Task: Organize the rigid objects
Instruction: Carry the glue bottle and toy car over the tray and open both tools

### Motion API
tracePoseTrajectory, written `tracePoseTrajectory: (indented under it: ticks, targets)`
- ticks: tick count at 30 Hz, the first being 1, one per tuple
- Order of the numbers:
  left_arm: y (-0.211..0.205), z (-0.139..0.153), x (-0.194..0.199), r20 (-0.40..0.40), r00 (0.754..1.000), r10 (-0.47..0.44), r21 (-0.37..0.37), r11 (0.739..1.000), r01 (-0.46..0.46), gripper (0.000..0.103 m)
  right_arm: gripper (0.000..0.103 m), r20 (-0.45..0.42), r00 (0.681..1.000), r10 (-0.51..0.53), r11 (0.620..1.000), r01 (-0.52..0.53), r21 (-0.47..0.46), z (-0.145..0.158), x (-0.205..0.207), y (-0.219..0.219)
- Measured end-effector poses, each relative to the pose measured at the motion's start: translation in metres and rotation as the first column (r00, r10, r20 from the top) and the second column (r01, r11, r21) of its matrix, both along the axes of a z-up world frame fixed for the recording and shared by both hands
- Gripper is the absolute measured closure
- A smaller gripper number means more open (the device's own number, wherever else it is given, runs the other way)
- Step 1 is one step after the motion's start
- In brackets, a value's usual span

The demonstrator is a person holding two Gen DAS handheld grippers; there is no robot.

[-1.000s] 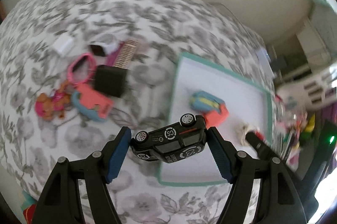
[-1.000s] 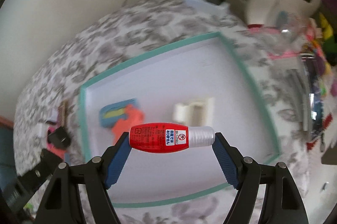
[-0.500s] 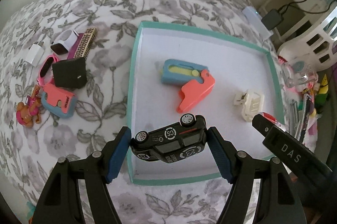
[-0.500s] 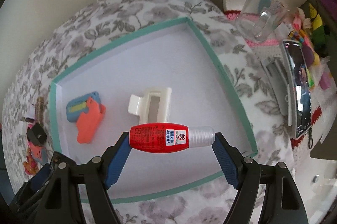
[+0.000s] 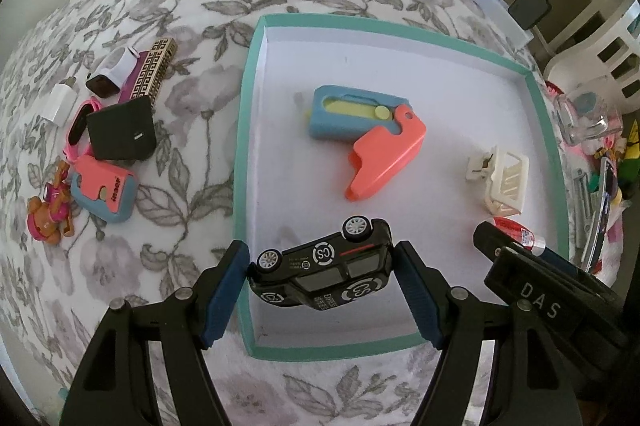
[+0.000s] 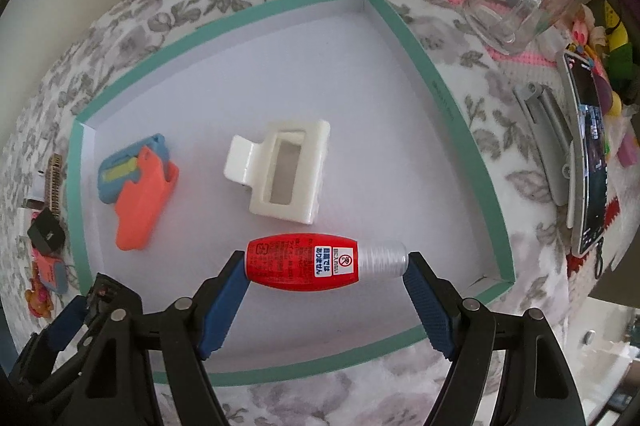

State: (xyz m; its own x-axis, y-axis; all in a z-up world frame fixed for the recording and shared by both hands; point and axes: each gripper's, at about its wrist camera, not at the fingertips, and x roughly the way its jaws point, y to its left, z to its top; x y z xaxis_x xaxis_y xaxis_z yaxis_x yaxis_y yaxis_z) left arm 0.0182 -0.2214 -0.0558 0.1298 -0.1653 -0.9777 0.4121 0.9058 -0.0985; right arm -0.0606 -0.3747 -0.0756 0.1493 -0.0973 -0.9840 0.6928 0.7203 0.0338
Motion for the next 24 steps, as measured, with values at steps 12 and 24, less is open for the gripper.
tracePoseTrajectory:
  ticks: [12, 24]
  targets:
    - [-0.0041, -0.0069, -0.0006, 0.000, 1.000, -0.012, 0.013, 1.000, 0.012, 0.027, 0.022, -0.021, 1.000, -0.005, 1.000, 0.005, 0.004, -0.0096, 0.0005, 0.0001]
    - [-0.0034, -0.0052, 0.0002, 0.001, 1.000, -0.017, 0.003, 1.000, 0.017, 0.025, 0.022, -0.020, 1.000, -0.008, 1.000, 0.008, 0.002, -0.0098, 0.0016, -0.0060]
